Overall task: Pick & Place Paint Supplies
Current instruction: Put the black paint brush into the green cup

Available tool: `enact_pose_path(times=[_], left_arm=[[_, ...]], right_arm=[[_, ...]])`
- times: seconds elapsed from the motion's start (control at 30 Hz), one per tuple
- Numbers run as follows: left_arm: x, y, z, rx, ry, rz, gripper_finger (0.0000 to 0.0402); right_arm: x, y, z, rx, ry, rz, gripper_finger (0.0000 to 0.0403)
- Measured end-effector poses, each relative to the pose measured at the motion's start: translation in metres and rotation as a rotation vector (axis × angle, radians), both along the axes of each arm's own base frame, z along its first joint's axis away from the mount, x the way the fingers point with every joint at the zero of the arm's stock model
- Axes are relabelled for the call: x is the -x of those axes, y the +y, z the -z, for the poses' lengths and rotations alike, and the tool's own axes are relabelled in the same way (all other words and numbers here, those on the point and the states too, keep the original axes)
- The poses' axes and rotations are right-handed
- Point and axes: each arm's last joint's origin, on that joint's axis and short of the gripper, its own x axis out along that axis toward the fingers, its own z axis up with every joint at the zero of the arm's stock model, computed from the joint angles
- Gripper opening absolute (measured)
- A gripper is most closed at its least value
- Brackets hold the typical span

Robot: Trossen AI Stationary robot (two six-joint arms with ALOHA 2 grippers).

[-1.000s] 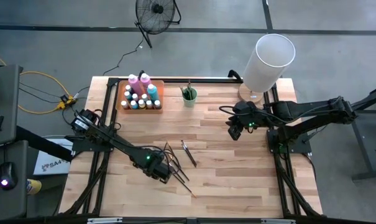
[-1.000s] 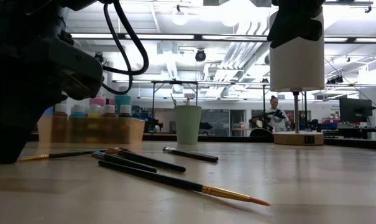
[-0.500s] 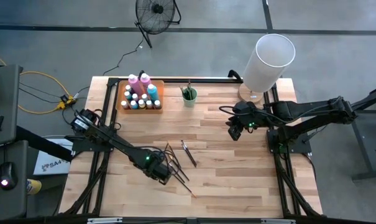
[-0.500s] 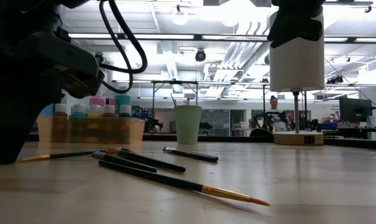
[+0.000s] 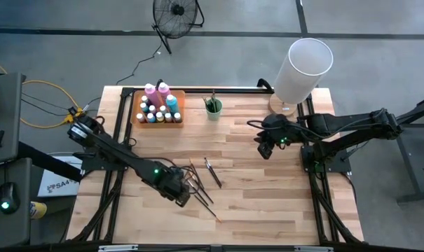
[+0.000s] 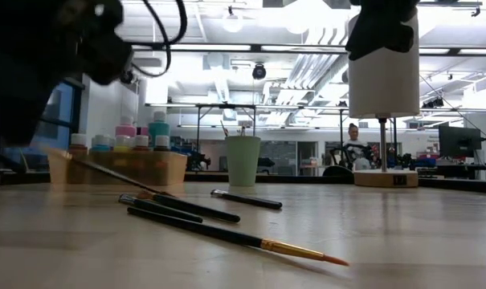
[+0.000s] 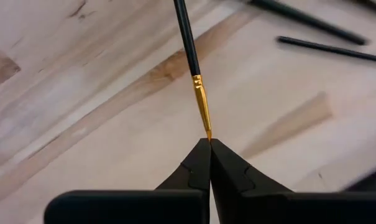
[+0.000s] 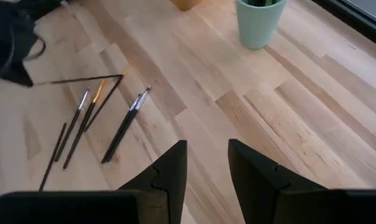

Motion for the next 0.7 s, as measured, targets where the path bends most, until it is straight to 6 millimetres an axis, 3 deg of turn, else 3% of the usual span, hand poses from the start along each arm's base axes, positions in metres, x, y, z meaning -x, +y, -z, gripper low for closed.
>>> enact_pose_path(times=[0.23,0.43,0.7], left_arm=[[0.009,0.005,-0.027,0.037,-0.091,-0.003,0.0],[0.016,0.01,-0.043,0.041,-0.159,-0.008,0.0],[0.001,0.028,-0.055,0.07,-0.291,-0.014,0.0]], right_arm=[[-0.01,0.007,-0.007,0.041,-0.08,-0.313,0.0111],[-0.028,0.024,-0.009,0.254,-0.164,-0.59,0.0115],[-0.073,0.048,0.004,0.476,-0.287,-0.742,0.0195]])
